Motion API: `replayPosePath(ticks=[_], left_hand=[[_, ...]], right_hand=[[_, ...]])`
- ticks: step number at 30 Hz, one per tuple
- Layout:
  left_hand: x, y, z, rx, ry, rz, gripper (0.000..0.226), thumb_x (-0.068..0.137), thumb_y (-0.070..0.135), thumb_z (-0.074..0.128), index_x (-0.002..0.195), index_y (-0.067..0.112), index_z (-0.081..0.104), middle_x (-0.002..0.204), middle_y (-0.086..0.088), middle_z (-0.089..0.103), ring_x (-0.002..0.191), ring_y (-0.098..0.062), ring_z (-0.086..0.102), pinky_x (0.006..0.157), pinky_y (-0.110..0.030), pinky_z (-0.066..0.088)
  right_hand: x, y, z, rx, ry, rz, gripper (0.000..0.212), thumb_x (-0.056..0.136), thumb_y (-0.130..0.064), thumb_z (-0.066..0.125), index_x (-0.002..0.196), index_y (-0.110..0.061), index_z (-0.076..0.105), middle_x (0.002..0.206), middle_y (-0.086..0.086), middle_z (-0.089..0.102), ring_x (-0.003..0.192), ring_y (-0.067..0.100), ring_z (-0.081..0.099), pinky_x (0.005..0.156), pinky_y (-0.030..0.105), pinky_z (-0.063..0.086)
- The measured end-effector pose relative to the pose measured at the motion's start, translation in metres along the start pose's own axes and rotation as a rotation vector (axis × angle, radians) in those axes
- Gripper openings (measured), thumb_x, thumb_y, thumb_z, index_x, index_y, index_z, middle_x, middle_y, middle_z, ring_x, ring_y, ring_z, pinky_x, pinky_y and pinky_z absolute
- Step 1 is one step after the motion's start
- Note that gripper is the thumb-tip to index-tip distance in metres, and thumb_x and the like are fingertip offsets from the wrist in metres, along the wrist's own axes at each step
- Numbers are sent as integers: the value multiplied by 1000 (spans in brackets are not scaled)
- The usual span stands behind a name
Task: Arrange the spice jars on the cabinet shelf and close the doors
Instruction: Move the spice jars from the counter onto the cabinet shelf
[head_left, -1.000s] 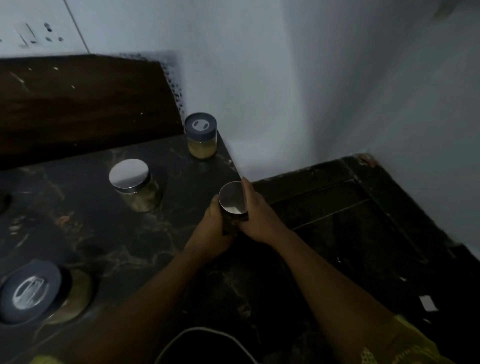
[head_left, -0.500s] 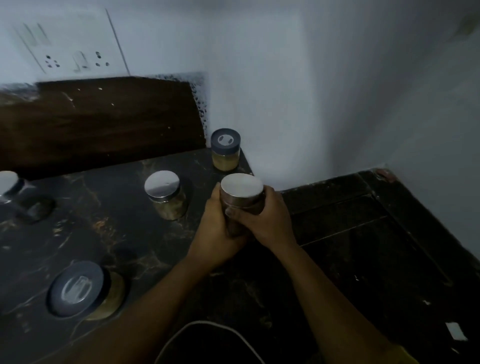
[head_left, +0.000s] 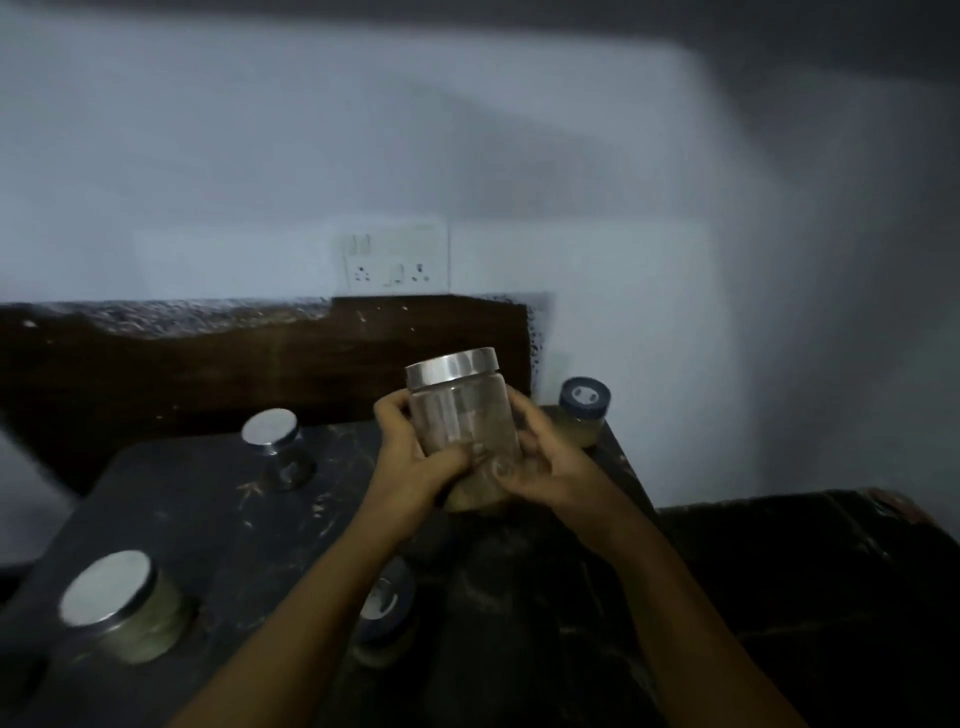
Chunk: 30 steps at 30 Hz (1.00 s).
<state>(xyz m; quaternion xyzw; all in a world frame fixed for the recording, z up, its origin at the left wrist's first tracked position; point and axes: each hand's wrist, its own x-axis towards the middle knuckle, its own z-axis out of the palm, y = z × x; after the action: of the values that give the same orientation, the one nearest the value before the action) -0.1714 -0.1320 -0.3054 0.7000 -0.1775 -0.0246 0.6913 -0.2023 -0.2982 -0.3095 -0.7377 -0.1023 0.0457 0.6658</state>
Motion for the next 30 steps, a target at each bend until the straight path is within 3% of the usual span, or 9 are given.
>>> replayPosePath(ticks=[3,6,10,13,18,21,24,27,30], left_hand=[[-6,10,-32,-54,22,15,71,57,42,63,120,23,37,119,-4,50,108,-21,58,75,-33,56],[-11,18,-53,33,37,72,61,66,44,57,124,27,47,124,-11,50,116,-28,52,92,-52,49],[-20,32,-67,89,29,120,90,62,54,69,138,41,23,125,12,54,111,-3,58,87,-28,54],[-25,40,-74,135,100,130,107,56,47,80,141,34,16,118,16,53,99,7,60,78,-20,54],[-31,50,-90,-40,92,129,91,58,40,73,134,27,23,119,2,50,100,-11,64,66,-19,55],[-34,51,-90,-65,63,132,86,61,42,66,135,27,26,124,-2,49,106,-17,61,73,-24,55],[-32,54,-92,94,96,124,73,81,46,59,143,33,22,128,-4,45,110,-10,54,86,-27,52],[-33,66,-98,333,22,192,65,86,48,42,141,49,7,117,20,54,104,6,53,89,-17,49],[-32,78,-109,416,-128,195,82,79,57,48,133,55,-14,105,44,48,89,25,53,68,4,40]], right_hand=[[7,-13,25,83,-117,-3,89,71,-22,78,134,-59,27,139,-9,47,120,18,56,81,34,56],[11,-25,47,8,-4,-65,98,64,-22,83,137,-56,26,133,-6,53,118,15,56,86,33,55],[15,-39,75,-98,93,-79,106,54,-27,88,139,-45,28,121,-6,55,112,16,58,91,39,53],[17,-47,90,-151,79,-118,108,46,-40,88,137,-46,31,131,-1,48,117,19,55,93,42,52],[19,-61,88,-122,-46,-111,95,63,-39,79,136,-56,21,127,-7,49,106,15,63,70,26,56],[22,-67,92,-85,-130,-113,98,67,-31,77,137,-60,14,141,-15,40,124,14,50,88,35,54],[24,-70,97,-87,-72,-138,113,63,-32,83,144,-50,6,146,-13,36,129,10,43,104,41,44],[28,-71,97,-102,-16,-159,118,58,-38,84,144,-51,3,136,-25,38,128,7,41,105,39,42],[30,-78,91,-93,-42,-156,115,57,-35,82,141,-56,6,134,-22,40,126,7,44,104,38,43]])
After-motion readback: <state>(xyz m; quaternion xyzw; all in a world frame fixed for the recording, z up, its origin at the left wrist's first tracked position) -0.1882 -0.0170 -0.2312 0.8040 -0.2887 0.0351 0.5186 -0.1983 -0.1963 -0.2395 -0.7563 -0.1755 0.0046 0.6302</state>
